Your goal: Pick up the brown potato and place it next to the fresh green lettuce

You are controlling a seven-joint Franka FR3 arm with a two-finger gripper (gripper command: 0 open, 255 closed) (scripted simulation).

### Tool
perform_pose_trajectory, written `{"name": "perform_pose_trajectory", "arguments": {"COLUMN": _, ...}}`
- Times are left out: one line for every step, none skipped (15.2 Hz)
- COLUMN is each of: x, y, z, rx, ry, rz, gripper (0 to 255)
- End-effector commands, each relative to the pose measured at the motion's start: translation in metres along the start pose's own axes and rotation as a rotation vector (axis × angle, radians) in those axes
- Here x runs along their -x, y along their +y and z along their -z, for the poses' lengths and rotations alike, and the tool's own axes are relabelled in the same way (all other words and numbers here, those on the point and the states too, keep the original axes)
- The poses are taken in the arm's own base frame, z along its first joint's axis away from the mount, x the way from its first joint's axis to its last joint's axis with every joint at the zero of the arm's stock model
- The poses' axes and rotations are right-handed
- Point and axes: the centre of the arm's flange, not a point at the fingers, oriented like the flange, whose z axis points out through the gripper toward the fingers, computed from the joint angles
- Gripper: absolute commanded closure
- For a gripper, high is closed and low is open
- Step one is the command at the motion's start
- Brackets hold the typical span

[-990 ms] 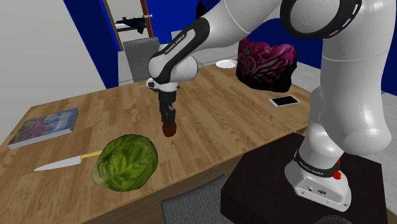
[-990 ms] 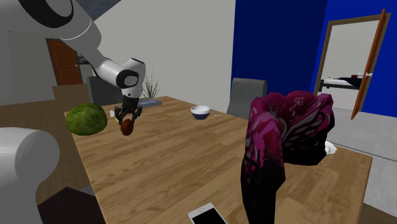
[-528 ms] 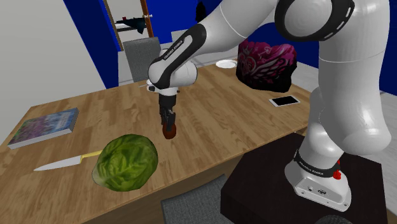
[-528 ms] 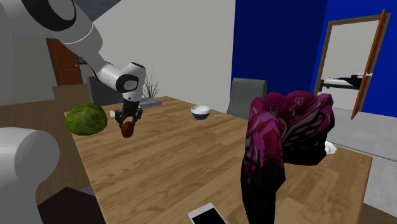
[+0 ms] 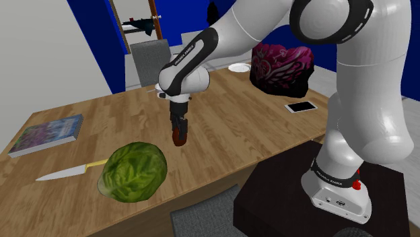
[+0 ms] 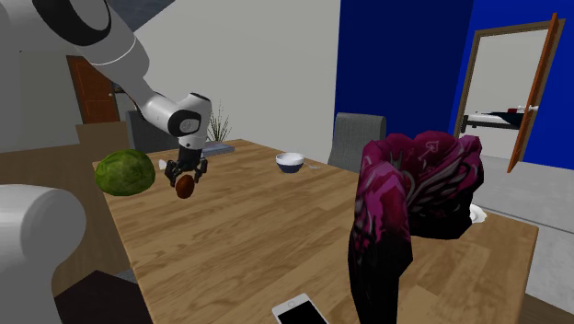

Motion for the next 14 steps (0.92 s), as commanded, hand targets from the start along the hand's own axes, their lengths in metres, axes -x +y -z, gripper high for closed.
{"name": "perform_pose_trajectory", "arguments": {"x": 0.000, "y": 0.000, "z": 0.000, "rx": 0.000, "ry": -0.001, "rz": 0.000, "gripper": 0}}
{"name": "perform_pose_trajectory", "arguments": {"x": -0.003, "y": 0.000, "z": 0.000, "rx": 0.000, "ry": -0.001, "rz": -0.001, "gripper": 0}}
{"name": "perform_pose_trajectory", "arguments": {"x": -0.003, "y": 0.000, "z": 0.013, "rx": 0.000, "ry": -0.001, "rz": -0.001, "gripper": 0}}
{"name": "perform_pose_trajectory", "arguments": {"x": -0.003, "y": 0.000, "z": 0.026, "rx": 0.000, "ry": -0.001, "rz": -0.001, "gripper": 0}}
{"name": "perform_pose_trajectory", "arguments": {"x": -0.003, "y": 0.000, "z": 0.039, "rx": 0.000, "ry": -0.001, "rz": -0.001, "gripper": 0}}
{"name": "perform_pose_trajectory", "arguments": {"x": -0.003, "y": 0.000, "z": 0.050, "rx": 0.000, "ry": -0.001, "rz": -0.001, "gripper": 0}}
{"name": "perform_pose_trajectory", "arguments": {"x": -0.003, "y": 0.000, "z": 0.050, "rx": 0.000, "ry": -0.001, "rz": -0.001, "gripper": 0}}
{"name": "perform_pose_trajectory", "arguments": {"x": -0.003, "y": 0.000, "z": 0.050, "rx": 0.000, "ry": -0.001, "rz": -0.001, "gripper": 0}}
{"name": "perform_pose_trajectory", "arguments": {"x": -0.003, "y": 0.000, "z": 0.050, "rx": 0.000, "ry": -0.001, "rz": -0.001, "gripper": 0}}
{"name": "perform_pose_trajectory", "arguments": {"x": -0.003, "y": 0.000, "z": 0.050, "rx": 0.000, "ry": -0.001, "rz": -0.001, "gripper": 0}}
{"name": "perform_pose_trajectory", "arguments": {"x": -0.003, "y": 0.000, "z": 0.050, "rx": 0.000, "ry": -0.001, "rz": -0.001, "gripper": 0}}
{"name": "perform_pose_trajectory", "arguments": {"x": -0.003, "y": 0.000, "z": 0.050, "rx": 0.000, "ry": -0.001, "rz": -0.001, "gripper": 0}}
{"name": "perform_pose_trajectory", "arguments": {"x": -0.003, "y": 0.000, "z": 0.050, "rx": 0.000, "ry": -0.001, "rz": -0.001, "gripper": 0}}
{"name": "perform_pose_trajectory", "arguments": {"x": -0.003, "y": 0.000, "z": 0.050, "rx": 0.000, "ry": -0.001, "rz": -0.001, "gripper": 0}}
